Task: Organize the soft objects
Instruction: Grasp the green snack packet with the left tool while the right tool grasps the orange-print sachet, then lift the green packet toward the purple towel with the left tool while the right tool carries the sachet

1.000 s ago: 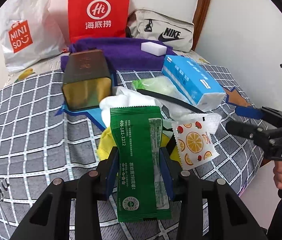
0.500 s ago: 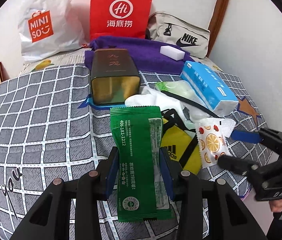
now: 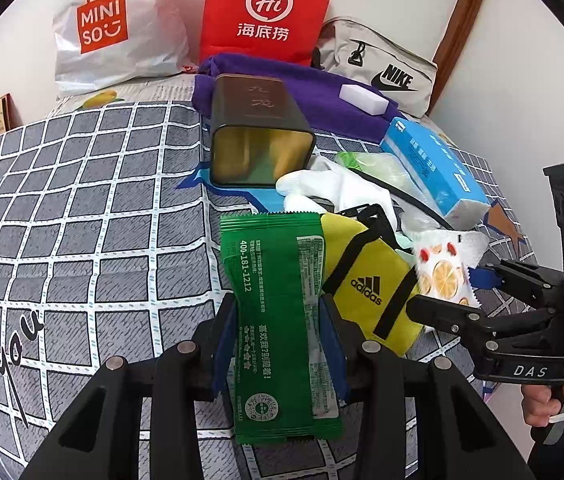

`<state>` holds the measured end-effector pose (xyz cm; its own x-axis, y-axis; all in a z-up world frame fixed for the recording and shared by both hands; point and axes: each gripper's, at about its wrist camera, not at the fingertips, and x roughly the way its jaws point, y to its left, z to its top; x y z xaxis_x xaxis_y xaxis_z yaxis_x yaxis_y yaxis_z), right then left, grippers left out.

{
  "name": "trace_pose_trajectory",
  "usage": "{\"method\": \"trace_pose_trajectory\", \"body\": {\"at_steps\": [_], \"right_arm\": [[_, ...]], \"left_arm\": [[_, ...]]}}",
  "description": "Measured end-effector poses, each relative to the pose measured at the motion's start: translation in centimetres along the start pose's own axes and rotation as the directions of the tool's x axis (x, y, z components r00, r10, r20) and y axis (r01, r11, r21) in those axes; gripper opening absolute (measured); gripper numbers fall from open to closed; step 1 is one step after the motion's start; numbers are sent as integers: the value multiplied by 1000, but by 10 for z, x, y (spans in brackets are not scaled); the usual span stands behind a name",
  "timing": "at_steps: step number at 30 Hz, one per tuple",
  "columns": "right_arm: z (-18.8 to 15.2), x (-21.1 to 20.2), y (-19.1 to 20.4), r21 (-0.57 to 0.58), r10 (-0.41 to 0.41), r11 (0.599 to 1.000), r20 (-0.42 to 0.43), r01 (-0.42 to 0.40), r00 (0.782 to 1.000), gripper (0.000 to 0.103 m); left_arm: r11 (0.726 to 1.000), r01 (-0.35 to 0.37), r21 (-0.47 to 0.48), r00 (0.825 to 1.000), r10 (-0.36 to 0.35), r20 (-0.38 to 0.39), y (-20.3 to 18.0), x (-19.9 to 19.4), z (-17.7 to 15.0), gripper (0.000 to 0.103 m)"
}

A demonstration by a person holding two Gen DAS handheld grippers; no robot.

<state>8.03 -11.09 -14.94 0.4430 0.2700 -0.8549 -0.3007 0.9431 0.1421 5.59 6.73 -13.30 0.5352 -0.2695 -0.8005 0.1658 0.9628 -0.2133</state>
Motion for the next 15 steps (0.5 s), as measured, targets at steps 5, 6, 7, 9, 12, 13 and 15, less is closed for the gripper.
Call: {"method": "trace_pose_trajectory", "body": {"at_steps": [5,6,7,9,12,13,15], "right_arm": [[-1,-5,-1,-29,13,1000,13,-12,1000,50],[-1,-7,-2,-34,10,999,19,-9,1000,49],[-1,-10,-3,-40,9,999,23,-8,1000,49],[-1,-15,-5,-47,4,999,36,-2,999,49],[-2,-25,-8,-51,11,999,52,-8,999,49],[-2,-27,-9,-49,16,999,54,-13,998,49],[-3,-33,-12,-44,22,999,60,-20,998,49]], "left_arm": [[1000,-8,2,1000,8,1,0,0,2,38],[1000,-9,3,1000,9,-1,-1,0,3,38],[1000,-12,7,1000,12,-1,-2,0,3,38],[1000,-15,16,1000,15,0,-4,-1,4,38],[1000,-18,19,1000,18,3,-7,-3,6,38],[1000,-19,20,1000,19,7,-8,-4,7,38],[1000,-20,19,1000,20,17,-9,-8,8,38]]}}
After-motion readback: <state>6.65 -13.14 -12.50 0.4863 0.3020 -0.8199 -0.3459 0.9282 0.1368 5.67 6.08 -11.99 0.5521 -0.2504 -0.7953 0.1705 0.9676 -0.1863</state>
